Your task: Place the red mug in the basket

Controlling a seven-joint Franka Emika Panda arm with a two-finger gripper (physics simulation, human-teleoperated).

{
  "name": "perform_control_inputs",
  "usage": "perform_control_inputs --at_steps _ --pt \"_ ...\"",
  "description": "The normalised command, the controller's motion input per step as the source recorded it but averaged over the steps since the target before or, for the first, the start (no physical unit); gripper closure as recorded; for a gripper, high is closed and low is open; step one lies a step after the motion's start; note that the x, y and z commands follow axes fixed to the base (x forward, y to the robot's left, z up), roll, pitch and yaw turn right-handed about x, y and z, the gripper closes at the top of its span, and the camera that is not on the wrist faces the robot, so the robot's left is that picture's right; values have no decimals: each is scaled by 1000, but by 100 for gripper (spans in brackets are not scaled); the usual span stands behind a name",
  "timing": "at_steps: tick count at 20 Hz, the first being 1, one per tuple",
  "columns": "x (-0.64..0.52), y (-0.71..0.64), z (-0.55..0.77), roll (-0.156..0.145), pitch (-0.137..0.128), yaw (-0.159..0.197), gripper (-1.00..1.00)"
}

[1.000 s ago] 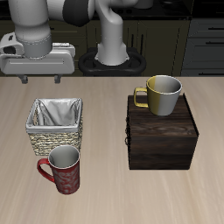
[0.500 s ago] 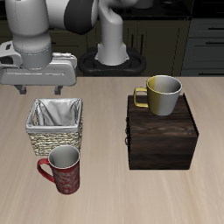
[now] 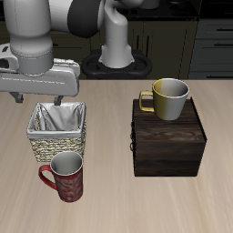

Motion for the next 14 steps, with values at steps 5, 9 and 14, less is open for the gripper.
perform_control_inputs --at_steps 5,9,14 --pt "300 78 -34 31 14 -20 -100" --pt "223 -26 -22 18 6 -2 -100" --pt "184 -48 -39 15 13 1 -100"
